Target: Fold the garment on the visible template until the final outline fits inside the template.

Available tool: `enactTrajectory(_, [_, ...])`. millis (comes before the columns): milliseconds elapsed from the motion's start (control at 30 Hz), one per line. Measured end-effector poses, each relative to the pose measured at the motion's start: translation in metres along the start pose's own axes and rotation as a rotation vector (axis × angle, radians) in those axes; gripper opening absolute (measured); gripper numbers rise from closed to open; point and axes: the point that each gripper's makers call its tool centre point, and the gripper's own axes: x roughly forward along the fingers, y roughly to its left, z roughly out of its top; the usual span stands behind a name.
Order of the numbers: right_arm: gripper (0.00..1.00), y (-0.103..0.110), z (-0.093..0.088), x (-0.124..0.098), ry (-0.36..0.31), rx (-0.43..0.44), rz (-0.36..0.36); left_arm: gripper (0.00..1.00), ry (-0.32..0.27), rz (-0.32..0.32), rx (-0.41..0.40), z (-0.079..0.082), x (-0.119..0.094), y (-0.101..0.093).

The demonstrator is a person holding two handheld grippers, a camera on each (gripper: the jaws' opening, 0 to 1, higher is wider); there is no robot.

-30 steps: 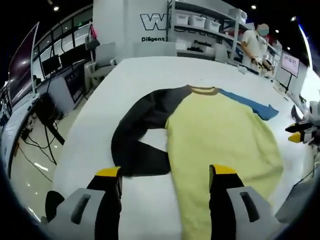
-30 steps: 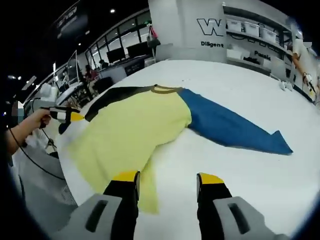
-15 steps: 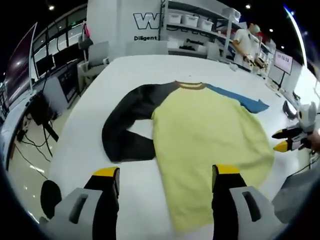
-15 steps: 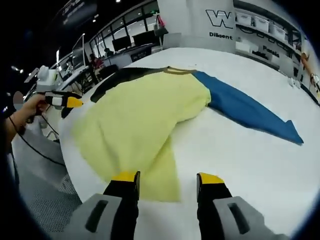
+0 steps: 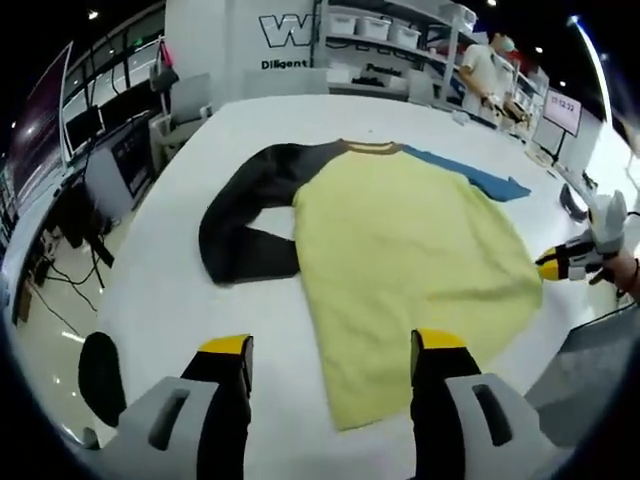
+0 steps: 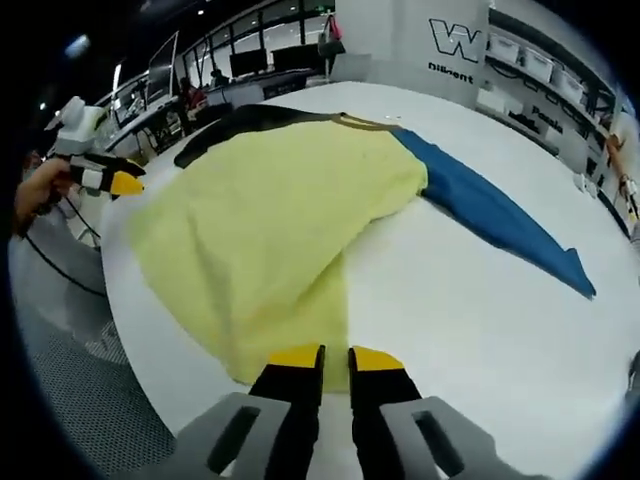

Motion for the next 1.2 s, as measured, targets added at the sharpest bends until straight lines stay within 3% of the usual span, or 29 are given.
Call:
enactTrajectory(133, [0.00, 0.001, -0.003, -0.002, 0.015, 0.015, 0.006, 0.58, 0.030, -0.009, -0.003, -0.011, -0.002, -0.002])
enactTrajectory(267, [0.00, 0.004, -0.007, -0.013, 0.034, 0.039, 0.007, 0.44, 0.065, 0.003, 0.005, -0.022, -0.003, -0.002])
enactTrajectory(433, [0.00, -0.002, -0.011, -0.033, 0.048, 0.108, -0.042, 0.36, 0.100, 0.023, 0.024, -0.032, -0.002, 0.000])
enactTrajectory(500, [0.00, -0.004, -0.016, -0.039, 0.058, 0.203, -0.073, 0.33, 0.116, 0.027, 0.029, -0.036, -0.001, -0.001])
enactTrajectory(567, [0.00, -0.002, -0.013, -0.042, 0.019, 0.280, -0.081, 0.33, 0.125, 0.026, 0.037, -0.039, 0.000, -0.003])
enactTrajectory(800, [0.00, 0.003, -0.032, -0.027, 0.092, 0.194, -0.076, 0.30, 0.140, 0.021, 0.038, -0.044, 0.001, -0.006])
enactTrajectory(1033, [0.00, 0.002, -0.037, -0.025, 0.109, 0.223, -0.084, 0.27, 0.160, 0.025, 0.025, -0.052, 0.000, -0.004])
enactTrajectory(1200, [0.00, 0.003, -0.037, -0.025, 0.111, 0.222, -0.081, 0.19, 0.163, 0.043, 0.021, -0.053, 0.000, 0.000])
